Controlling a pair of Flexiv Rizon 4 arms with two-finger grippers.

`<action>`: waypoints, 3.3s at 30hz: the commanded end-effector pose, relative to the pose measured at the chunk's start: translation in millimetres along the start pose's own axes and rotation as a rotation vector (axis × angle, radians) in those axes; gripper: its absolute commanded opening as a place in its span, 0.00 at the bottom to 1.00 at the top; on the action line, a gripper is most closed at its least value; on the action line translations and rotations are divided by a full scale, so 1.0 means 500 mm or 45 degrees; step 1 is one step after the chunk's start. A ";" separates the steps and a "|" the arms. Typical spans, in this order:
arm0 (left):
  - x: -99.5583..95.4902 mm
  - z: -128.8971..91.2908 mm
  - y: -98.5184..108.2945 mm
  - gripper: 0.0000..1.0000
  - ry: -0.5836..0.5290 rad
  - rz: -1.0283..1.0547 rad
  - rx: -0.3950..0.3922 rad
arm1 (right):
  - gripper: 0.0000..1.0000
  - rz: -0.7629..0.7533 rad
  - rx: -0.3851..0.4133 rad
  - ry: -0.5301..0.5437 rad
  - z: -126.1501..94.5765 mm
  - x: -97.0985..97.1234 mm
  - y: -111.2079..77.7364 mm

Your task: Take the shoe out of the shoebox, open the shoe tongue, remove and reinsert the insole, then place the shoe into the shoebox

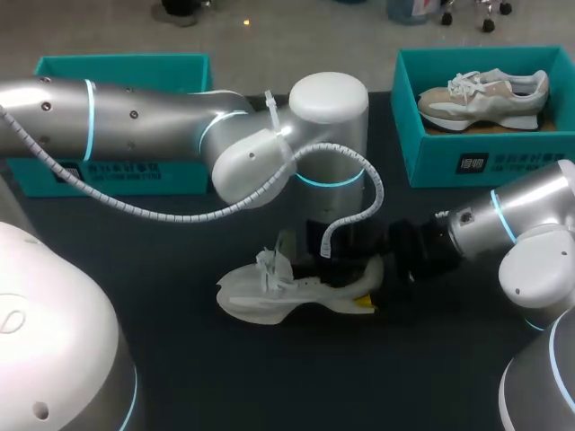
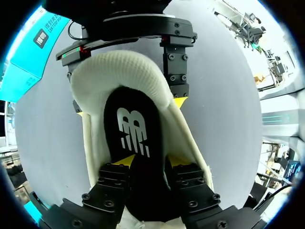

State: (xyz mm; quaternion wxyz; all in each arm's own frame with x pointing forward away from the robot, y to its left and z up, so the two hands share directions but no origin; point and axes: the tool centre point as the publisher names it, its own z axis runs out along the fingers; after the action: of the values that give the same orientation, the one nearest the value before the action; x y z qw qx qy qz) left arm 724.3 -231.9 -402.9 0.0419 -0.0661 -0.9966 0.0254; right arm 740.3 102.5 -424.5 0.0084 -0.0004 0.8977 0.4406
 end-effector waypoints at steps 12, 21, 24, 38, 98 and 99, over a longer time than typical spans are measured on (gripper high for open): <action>0.000 0.036 0.017 0.00 -0.082 -0.026 -0.050 | 0.00 0.002 0.005 -0.002 0.000 -0.001 0.000; -0.001 -0.020 0.044 0.00 -0.140 -0.072 0.027 | 0.00 0.002 0.005 -0.002 0.000 -0.001 0.000; -0.001 -0.044 0.052 0.00 -0.166 -0.083 0.055 | 0.00 0.002 0.005 -0.002 0.000 -0.001 0.000; 0.009 -0.092 0.066 0.00 -0.120 -0.096 0.184 | 0.00 0.002 0.005 -0.002 0.000 -0.001 0.000; 0.021 -0.189 -0.023 0.51 -0.189 -0.001 0.566 | 0.00 0.002 0.005 -0.002 0.000 -0.001 0.000; 0.023 -0.191 -0.023 0.61 -0.209 -0.005 0.567 | 0.00 0.002 0.005 -0.002 0.000 -0.001 0.000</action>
State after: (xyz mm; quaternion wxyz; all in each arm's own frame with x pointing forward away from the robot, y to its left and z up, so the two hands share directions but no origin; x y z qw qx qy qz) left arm 727.9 -238.0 -307.8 -0.0110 -0.0562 -0.9663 0.2511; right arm 741.6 101.9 -424.3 0.0084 0.0001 0.8977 0.4405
